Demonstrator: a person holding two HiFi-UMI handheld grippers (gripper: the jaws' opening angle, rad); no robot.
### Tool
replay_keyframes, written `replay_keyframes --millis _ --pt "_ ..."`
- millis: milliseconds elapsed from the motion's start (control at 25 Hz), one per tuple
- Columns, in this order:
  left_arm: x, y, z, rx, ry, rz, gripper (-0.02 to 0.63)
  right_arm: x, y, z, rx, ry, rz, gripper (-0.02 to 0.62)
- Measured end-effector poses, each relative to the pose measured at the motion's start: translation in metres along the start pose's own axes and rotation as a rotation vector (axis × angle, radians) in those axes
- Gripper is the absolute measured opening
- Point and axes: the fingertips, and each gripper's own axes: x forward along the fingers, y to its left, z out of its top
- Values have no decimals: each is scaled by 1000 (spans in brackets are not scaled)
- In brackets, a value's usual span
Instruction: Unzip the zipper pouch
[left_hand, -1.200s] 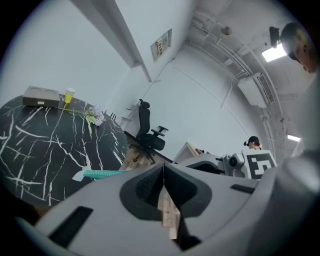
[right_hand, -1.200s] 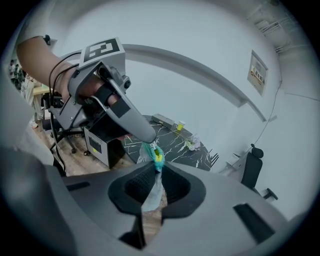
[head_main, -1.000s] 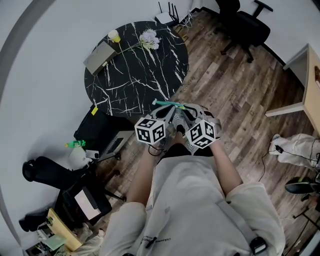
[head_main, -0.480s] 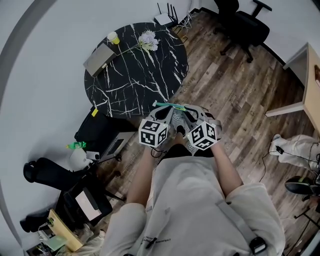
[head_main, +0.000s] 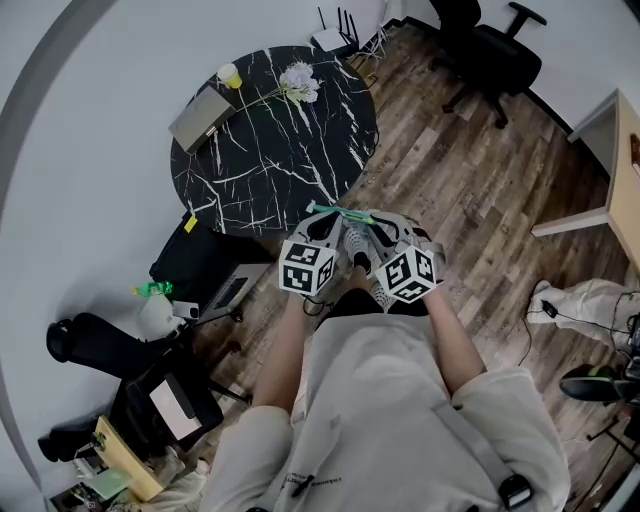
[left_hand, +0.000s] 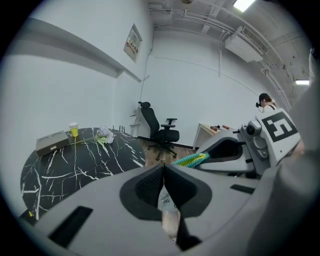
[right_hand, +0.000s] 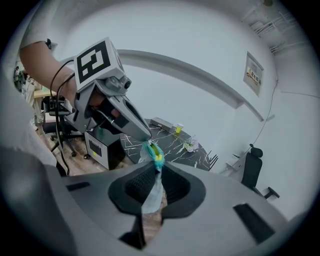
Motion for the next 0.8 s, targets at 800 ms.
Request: replay_keyframes --millis 800 --pt "-14 32 -8 18 2 120 25 -7 -3 7 29 -35 -18 44"
